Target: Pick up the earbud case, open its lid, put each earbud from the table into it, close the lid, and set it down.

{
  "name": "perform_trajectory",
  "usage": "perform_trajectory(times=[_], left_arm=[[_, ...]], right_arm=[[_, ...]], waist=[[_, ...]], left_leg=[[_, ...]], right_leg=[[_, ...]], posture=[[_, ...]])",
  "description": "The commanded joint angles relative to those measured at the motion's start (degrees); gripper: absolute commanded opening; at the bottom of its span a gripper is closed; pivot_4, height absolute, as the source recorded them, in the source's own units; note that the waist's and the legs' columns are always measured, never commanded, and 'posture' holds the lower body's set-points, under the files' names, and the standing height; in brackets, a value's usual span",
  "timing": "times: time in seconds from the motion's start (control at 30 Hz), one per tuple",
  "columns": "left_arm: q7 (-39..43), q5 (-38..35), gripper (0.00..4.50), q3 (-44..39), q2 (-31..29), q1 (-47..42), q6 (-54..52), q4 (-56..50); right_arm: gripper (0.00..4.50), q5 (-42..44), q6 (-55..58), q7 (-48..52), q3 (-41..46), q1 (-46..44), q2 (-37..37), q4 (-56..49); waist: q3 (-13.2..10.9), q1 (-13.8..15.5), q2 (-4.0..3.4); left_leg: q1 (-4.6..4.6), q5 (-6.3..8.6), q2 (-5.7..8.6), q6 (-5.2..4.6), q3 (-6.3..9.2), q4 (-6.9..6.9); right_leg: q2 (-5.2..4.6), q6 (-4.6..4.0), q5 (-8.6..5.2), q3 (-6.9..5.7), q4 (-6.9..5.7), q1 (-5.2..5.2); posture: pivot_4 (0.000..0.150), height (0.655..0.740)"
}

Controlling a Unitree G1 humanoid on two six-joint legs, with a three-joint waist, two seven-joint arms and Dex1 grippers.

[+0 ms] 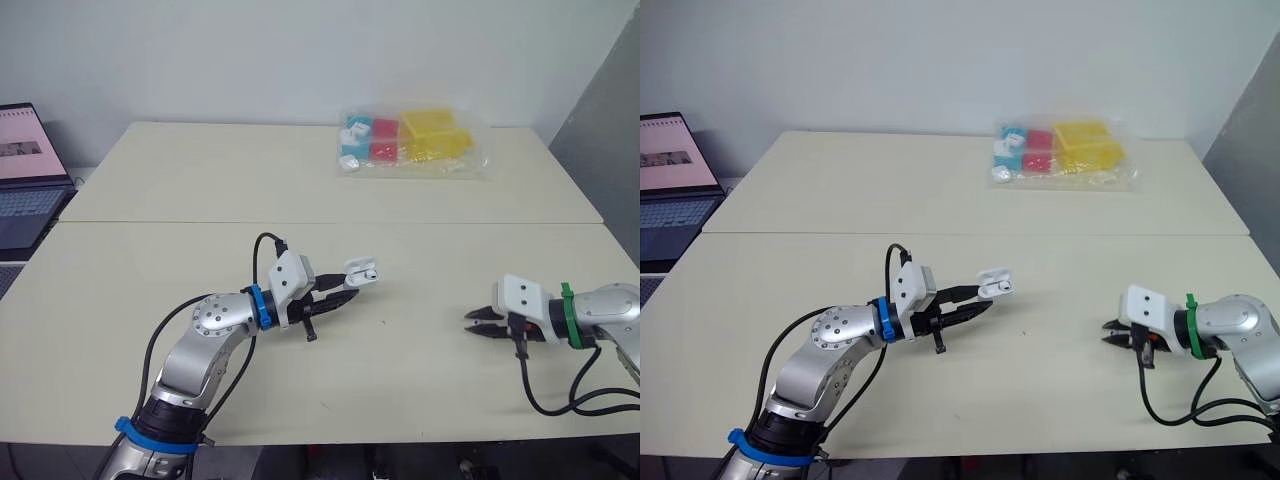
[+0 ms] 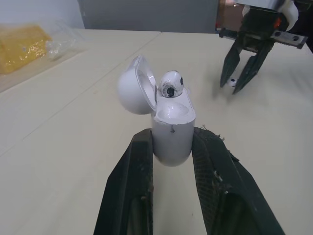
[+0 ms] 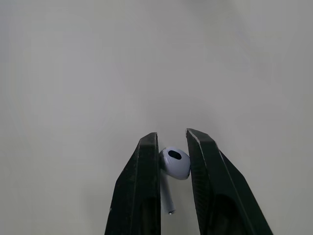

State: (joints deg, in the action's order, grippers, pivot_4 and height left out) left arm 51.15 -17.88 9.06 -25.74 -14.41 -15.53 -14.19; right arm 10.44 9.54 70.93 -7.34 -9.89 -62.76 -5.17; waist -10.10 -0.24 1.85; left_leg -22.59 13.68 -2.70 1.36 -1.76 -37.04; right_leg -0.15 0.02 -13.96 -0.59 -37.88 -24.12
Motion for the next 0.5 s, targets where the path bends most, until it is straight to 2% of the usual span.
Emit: perform_trajectory(times=[0.03, 0.13, 0.5], left_arm=[[-0.53, -1.03, 0.77, -1.0, -0.54, 0.66, -0.18, -3.1], [-0.89, -1.19, 0.77, -1.08, -0.76, 1.11, -0.59, -3.69], [-1.25, -1.11, 0.77, -1.02, -0.86, 1.95, -0.94, -4.46]], right_arm=[[0.44, -3.8, -2.43, 4.77, -2.11, -2.94, -2.28, 4.5], [0.44, -6.87, -4.45, 6.19, -3.86, -5.21, -2.41, 7.4], [0.44, -9.86, -4.99, 10.1, -5.72, -7.63, -2.23, 9.5]], waist=[[-0.01, -0.06, 0.01], [-0.01, -0.06, 0.0], [0.0, 0.13, 0.0]], left_leg=[[0.05, 0.0, 0.0, 0.0, -0.03, 0.0], [0.08, 0.0, 0.0, 0.0, -0.05, -0.01], [0.08, 0.0, 0.02, 0.01, -0.05, -0.03]], right_leg=[[0.0, 0.0, 0.0, 0.02, 0.0, 0.02], [0.0, -0.01, 0.0, 0.04, -0.05, 0.02], [-0.04, -0.01, 0.0, 0.05, -0.05, 0.04]], posture=[[0.15, 0.74], [0.15, 0.74], [0.15, 0.74]])
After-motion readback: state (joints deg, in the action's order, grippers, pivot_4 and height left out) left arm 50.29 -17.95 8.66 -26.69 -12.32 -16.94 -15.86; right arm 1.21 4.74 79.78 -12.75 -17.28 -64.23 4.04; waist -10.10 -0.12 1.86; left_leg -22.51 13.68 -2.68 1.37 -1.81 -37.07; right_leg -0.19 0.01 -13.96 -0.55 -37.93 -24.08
